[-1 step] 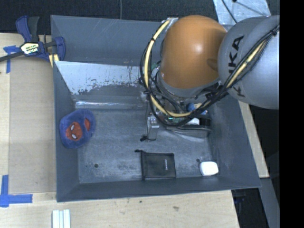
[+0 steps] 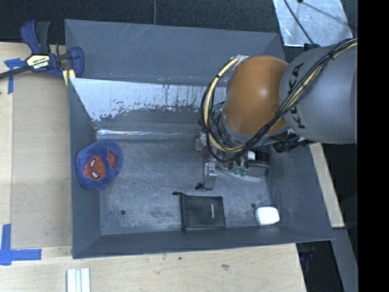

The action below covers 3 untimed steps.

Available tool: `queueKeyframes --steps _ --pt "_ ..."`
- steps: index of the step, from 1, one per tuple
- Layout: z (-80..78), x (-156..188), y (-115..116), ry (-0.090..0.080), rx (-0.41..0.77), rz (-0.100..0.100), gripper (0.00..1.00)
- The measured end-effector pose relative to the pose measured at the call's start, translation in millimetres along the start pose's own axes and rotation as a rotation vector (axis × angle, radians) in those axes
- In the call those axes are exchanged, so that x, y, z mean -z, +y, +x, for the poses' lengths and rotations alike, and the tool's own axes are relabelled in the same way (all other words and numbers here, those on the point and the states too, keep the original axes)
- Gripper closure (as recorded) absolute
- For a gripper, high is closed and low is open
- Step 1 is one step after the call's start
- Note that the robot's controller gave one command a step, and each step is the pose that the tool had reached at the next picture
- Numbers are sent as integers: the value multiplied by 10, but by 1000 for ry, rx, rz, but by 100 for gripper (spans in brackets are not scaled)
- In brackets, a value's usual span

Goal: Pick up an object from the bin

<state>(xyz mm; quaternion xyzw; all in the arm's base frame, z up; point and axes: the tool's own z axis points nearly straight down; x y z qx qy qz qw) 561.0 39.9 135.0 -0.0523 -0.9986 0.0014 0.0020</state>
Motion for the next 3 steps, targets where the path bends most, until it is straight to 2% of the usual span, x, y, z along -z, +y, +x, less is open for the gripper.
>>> queueKeyframes --steps 1,2,3 --pt "560 -304 -21 2 6 -2 0" --pt "527 -282 -18 -6 5 -3 100" --pt "527 -282 -19 -6 4 -4 0"
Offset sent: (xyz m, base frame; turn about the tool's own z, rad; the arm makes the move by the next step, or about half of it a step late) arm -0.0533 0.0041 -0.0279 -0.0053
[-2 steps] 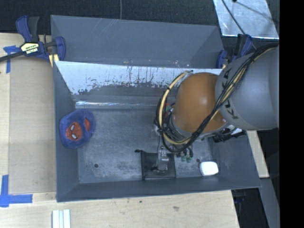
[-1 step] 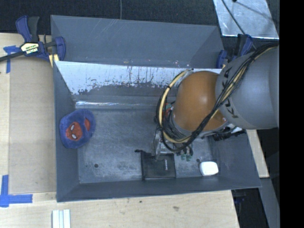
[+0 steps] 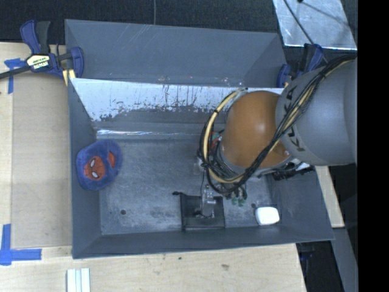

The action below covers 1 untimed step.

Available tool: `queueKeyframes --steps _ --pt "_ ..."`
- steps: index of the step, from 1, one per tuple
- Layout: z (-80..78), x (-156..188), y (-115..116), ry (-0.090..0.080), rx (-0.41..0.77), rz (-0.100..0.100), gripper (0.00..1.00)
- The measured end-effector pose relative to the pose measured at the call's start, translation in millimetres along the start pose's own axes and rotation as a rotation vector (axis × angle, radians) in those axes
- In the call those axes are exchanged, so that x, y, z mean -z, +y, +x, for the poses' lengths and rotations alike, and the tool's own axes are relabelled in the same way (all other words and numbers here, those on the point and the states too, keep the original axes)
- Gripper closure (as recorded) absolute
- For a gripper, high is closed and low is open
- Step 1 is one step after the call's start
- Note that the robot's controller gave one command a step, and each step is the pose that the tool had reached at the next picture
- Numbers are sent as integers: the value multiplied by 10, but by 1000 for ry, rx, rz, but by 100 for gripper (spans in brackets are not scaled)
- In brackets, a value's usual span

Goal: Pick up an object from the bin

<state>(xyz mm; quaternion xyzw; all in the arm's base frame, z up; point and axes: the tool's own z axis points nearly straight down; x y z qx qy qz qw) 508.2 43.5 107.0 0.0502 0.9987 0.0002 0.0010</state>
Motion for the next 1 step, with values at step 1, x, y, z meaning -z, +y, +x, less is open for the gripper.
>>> queueKeyframes --steps 1 --pt "226 -91 31 3 -112 1 0"
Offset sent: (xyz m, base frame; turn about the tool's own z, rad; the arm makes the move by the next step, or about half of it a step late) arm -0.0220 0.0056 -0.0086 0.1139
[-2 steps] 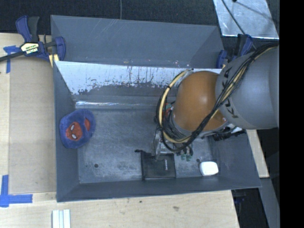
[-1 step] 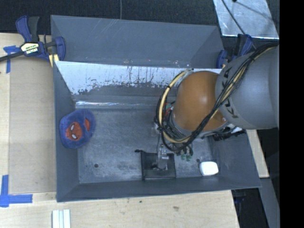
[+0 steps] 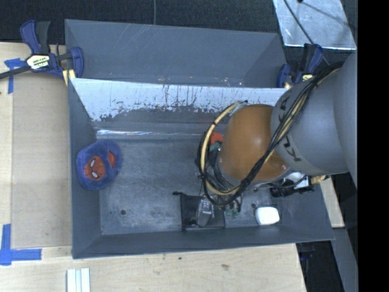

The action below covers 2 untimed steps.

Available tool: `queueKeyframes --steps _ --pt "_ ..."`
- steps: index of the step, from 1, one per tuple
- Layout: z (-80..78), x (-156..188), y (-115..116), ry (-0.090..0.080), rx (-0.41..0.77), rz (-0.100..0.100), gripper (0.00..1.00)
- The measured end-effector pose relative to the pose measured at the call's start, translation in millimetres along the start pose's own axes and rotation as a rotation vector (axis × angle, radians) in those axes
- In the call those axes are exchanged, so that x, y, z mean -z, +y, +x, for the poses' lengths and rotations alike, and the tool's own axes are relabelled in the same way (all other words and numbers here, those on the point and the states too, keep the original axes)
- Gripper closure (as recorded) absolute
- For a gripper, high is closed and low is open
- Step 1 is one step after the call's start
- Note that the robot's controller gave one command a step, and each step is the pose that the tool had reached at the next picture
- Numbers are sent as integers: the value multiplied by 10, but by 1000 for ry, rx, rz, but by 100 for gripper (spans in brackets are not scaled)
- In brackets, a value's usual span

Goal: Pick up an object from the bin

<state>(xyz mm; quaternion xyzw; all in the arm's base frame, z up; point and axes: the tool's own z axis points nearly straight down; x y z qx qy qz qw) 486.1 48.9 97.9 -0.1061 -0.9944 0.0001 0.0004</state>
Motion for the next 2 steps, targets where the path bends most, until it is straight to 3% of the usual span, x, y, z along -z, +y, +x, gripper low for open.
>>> queueKeyframes --steps 1,2 --pt "-5 3 -1 -1 -2 0 100" --pt "18 639 128 -9 -63 -3 100"
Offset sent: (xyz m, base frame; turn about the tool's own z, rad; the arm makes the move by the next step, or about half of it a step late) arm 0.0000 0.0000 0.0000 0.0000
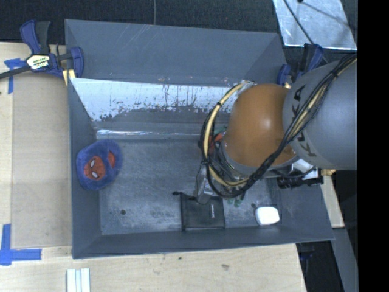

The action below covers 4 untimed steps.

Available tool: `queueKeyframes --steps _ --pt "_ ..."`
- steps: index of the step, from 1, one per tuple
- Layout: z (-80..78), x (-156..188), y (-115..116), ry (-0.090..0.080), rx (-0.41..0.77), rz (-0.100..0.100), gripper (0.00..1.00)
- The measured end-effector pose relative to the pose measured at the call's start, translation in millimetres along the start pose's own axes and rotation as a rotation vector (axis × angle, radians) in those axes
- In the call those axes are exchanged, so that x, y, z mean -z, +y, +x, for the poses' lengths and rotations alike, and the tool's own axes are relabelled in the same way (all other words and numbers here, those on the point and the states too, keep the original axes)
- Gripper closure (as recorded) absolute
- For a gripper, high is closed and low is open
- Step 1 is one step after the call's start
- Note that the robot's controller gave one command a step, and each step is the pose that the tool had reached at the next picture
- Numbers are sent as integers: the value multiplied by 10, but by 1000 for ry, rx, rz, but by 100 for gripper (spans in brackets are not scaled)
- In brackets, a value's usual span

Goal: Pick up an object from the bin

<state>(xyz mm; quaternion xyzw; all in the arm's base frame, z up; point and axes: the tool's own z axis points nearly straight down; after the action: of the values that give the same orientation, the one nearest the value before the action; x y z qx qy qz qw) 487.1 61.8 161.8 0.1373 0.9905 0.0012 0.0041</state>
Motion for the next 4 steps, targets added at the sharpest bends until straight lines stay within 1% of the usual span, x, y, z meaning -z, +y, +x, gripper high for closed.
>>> queueKeyframes --steps 1,2,3,4 --pt "9 -36 -11 6 -1 3 0" --pt "-480 498 169 -4 47 -1 0" --pt "-224 -584 12 14 174 5 0" --pt "-161 -756 -139 9 224 4 0"
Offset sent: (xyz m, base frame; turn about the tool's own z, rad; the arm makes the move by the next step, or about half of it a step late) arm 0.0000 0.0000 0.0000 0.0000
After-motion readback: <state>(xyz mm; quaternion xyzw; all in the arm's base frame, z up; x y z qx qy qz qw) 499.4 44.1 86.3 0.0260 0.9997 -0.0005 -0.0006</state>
